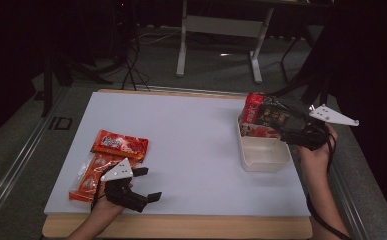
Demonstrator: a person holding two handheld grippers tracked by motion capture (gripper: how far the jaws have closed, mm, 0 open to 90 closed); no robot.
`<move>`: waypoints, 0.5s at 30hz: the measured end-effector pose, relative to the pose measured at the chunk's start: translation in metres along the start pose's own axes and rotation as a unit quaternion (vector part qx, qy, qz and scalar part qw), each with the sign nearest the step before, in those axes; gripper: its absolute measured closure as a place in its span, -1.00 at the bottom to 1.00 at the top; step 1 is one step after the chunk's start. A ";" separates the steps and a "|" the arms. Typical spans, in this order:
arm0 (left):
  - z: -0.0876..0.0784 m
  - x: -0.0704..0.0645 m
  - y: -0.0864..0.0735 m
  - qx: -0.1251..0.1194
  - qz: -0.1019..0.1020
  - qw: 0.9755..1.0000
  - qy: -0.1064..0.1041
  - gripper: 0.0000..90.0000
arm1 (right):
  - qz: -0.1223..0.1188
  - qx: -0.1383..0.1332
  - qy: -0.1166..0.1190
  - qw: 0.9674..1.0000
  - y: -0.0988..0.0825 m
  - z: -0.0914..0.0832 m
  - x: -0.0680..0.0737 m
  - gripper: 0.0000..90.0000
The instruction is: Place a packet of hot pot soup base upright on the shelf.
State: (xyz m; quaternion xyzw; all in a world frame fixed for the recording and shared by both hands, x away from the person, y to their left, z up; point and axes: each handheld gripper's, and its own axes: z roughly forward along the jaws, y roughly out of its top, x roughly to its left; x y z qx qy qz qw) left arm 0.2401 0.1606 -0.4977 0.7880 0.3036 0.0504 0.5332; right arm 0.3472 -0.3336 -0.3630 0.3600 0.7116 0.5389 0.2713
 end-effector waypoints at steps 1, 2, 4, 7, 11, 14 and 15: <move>-0.001 -0.001 0.001 0.001 0.003 1.000 0.001 -0.96 | 0.002 0.001 0.006 1.000 -0.001 0.000 0.004 -0.72; -0.002 -0.001 0.002 0.003 0.005 1.000 0.004 -0.96 | 0.003 0.000 0.016 1.000 -0.002 0.000 0.007 -0.71; -0.005 -0.001 0.003 0.000 0.009 1.000 0.000 -0.96 | 0.000 0.002 0.031 1.000 -0.005 0.001 0.016 -0.71; -0.009 0.002 0.005 0.001 0.010 1.000 0.005 -0.96 | 0.000 0.003 0.061 0.998 -0.010 0.002 0.030 -0.70; -0.017 0.009 0.007 0.000 0.002 1.000 0.018 -0.96 | -0.010 0.015 0.083 0.996 -0.015 0.004 0.048 -0.69; -0.023 0.014 0.007 0.002 -0.001 1.000 0.030 -0.96 | -0.016 0.019 0.097 0.995 -0.020 0.005 0.059 -0.67; -0.026 0.016 0.007 0.006 -0.001 0.999 0.037 -0.95 | -0.017 0.021 0.102 0.994 -0.022 0.005 0.063 -0.67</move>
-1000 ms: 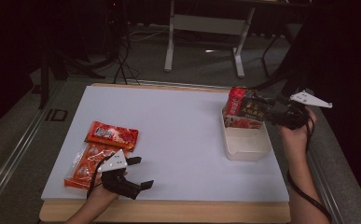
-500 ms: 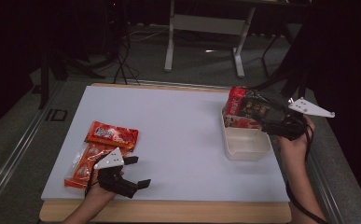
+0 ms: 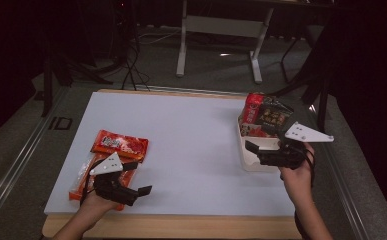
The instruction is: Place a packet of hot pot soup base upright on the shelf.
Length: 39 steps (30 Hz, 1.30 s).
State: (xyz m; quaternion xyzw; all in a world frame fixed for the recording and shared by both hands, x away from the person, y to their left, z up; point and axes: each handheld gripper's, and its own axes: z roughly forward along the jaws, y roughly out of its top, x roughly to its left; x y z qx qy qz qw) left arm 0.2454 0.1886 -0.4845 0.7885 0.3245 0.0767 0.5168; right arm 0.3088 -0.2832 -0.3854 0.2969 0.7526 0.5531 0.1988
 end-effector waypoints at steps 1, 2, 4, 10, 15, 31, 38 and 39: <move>-0.002 0.002 0.000 0.003 0.000 1.000 0.004 -0.95 | -0.005 0.000 0.004 1.000 -0.002 0.001 0.005 -0.67; -0.004 0.003 -0.001 0.005 -0.001 1.000 0.006 -0.95 | -0.010 0.001 0.006 1.000 -0.004 0.002 0.008 -0.67; -0.008 0.006 -0.003 0.006 -0.002 1.000 0.014 -0.95 | -0.014 0.001 0.005 1.000 -0.008 0.003 0.012 -0.67; -0.020 0.017 -0.010 0.020 -0.013 0.999 0.041 -0.95 | -0.018 0.013 0.008 1.000 -0.018 0.004 0.023 -0.67; -0.029 0.026 -0.015 0.026 -0.023 0.997 0.064 -0.90 | -0.018 0.019 0.016 1.000 -0.024 0.004 0.031 -0.70; -0.070 0.063 -0.032 0.039 -0.042 0.984 0.171 0.17 | -0.017 0.011 0.037 0.999 -0.036 -0.003 0.045 -0.70; -0.077 0.080 -0.051 0.090 -0.042 0.964 0.246 0.50 | -0.015 0.011 0.044 0.999 -0.041 -0.002 0.045 -0.70; -0.079 0.083 -0.055 0.091 -0.045 0.963 0.250 0.55 | -0.015 0.012 0.044 0.999 -0.041 -0.003 0.044 -0.70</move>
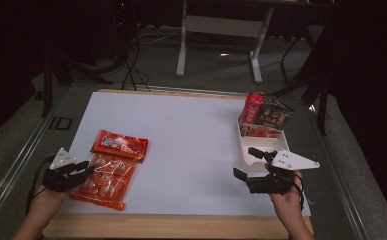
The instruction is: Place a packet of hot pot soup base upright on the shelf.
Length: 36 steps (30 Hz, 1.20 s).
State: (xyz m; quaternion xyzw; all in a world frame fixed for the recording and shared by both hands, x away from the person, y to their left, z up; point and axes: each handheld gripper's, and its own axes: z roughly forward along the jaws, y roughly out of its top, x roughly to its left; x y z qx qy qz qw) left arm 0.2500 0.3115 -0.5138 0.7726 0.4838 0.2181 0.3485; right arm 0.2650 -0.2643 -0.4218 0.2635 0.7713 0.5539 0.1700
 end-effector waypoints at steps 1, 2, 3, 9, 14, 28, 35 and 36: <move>0.000 0.003 -0.003 0.005 -0.002 1.000 0.003 0.59 | 0.000 -0.001 0.000 1.000 0.000 -0.001 0.000 -0.70; 0.000 0.006 -0.006 0.013 -0.002 1.000 0.006 0.64 | -0.001 -0.003 -0.002 1.000 0.000 -0.002 -0.001 -0.70; 0.000 0.008 -0.009 0.020 -0.002 1.000 0.007 0.68 | -0.001 -0.003 -0.004 1.000 0.000 -0.002 -0.001 -0.70; 0.002 0.018 -0.024 0.072 -0.008 0.997 0.007 0.96 | -0.004 0.002 -0.008 1.000 -0.003 -0.001 -0.003 -0.70; 0.004 0.015 -0.029 0.074 0.000 0.997 -0.013 0.99 | -0.004 0.004 -0.010 1.000 -0.004 -0.001 -0.005 -0.70; 0.010 0.007 -0.023 0.081 -0.009 0.996 -0.035 1.00 | -0.003 0.009 -0.003 1.000 -0.005 0.002 -0.005 -0.70; 0.019 -0.014 -0.012 0.087 0.009 0.994 -0.057 1.00 | -0.006 0.008 -0.001 1.000 -0.004 0.002 -0.003 -0.70; 0.021 -0.016 -0.011 0.088 0.009 0.994 -0.062 1.00 | -0.005 0.008 0.001 1.000 -0.004 0.002 -0.003 -0.70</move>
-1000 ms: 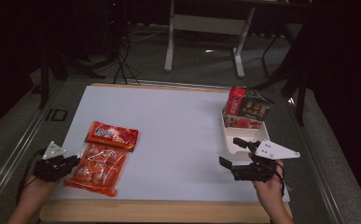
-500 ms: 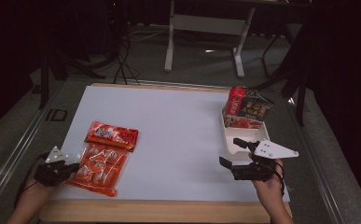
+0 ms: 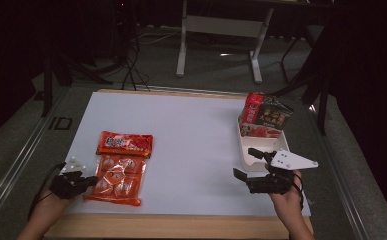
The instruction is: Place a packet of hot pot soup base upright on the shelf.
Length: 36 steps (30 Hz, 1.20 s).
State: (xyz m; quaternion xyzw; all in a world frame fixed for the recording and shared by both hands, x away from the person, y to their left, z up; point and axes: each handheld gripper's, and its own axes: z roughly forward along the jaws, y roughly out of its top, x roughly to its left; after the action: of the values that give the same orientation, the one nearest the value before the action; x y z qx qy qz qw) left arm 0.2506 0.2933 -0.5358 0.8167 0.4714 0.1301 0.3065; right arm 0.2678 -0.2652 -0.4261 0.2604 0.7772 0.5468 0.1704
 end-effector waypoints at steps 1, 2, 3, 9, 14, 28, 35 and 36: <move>0.002 -0.002 0.002 -0.001 -0.002 1.000 -0.004 1.00 | 0.000 0.000 0.000 1.000 0.000 0.000 0.000 -0.70; 0.003 -0.004 0.003 -0.001 0.000 1.000 -0.007 1.00 | -0.001 0.001 -0.001 1.000 0.000 0.000 0.000 -0.70; 0.005 -0.007 0.005 -0.001 0.001 1.000 -0.009 1.00 | 0.001 0.000 0.001 1.000 0.000 0.000 0.000 -0.70; 0.014 -0.015 0.015 0.001 0.016 0.999 -0.035 1.00 | -0.002 0.002 0.000 1.000 0.000 0.000 0.001 -0.70; 0.016 -0.018 0.018 0.002 0.011 0.999 -0.051 1.00 | -0.001 0.000 0.002 1.000 -0.001 -0.001 0.001 -0.70; 0.032 -0.010 0.038 -0.023 0.010 1.000 0.016 0.99 | -0.002 0.001 -0.002 1.000 -0.002 -0.003 0.001 -0.70; 0.042 -0.004 0.049 -0.022 0.000 1.000 0.018 1.00 | 0.001 0.002 -0.001 1.000 -0.005 -0.003 -0.001 -0.70; 0.042 -0.004 0.049 -0.022 0.000 1.000 0.018 1.00 | 0.002 0.002 0.000 1.000 -0.005 -0.003 -0.001 -0.70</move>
State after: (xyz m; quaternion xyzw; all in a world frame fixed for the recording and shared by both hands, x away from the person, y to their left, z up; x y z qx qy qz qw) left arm 0.3029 0.2558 -0.5378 0.8072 0.4739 0.1547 0.3161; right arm 0.2660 -0.2694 -0.4298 0.2625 0.7779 0.5453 0.1689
